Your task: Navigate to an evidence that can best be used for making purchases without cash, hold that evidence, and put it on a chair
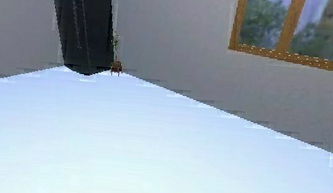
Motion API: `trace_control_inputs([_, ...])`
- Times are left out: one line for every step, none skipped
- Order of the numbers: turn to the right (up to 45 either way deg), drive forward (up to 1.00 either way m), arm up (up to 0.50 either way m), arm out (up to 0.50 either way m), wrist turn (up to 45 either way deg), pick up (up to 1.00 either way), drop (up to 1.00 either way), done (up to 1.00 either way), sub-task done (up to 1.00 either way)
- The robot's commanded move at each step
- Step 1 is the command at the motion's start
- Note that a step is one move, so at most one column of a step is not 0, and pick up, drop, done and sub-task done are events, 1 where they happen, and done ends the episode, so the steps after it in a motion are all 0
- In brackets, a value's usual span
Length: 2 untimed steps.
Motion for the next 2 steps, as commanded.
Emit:
trace_control_inputs([45.0, 0.00, 0.00, 0.00, 0.0, 0.00, 0.00, 0.00, 0.00])
trace_control_inputs([45.0, 0.00, 0.00, 0.00, 0.0, 0.00, 0.00, 0.00, 0.00])
